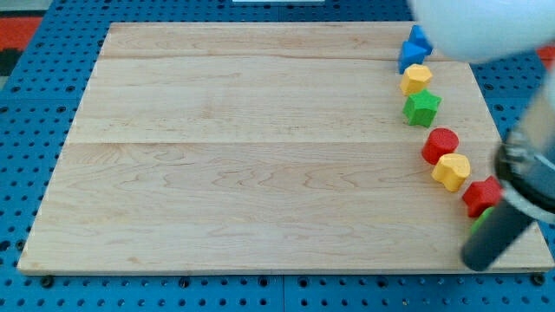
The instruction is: Move the red circle and yellow heart to the right side slightly
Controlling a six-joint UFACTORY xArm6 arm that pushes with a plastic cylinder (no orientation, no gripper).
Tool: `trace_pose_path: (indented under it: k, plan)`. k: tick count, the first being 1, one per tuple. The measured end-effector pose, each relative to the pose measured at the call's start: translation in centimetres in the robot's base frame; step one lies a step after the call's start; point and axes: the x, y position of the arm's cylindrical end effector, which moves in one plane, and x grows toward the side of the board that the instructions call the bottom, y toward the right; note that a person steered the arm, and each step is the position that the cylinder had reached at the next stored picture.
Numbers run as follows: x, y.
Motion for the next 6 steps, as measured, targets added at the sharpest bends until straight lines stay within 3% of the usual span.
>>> trace_pose_path:
  k: [2,3,4,6]
  plan:
    - [-2.7,12.4]
    - [-7.5,7.4]
    - [-12.7,8.0]
    - [-18.4,5.5]
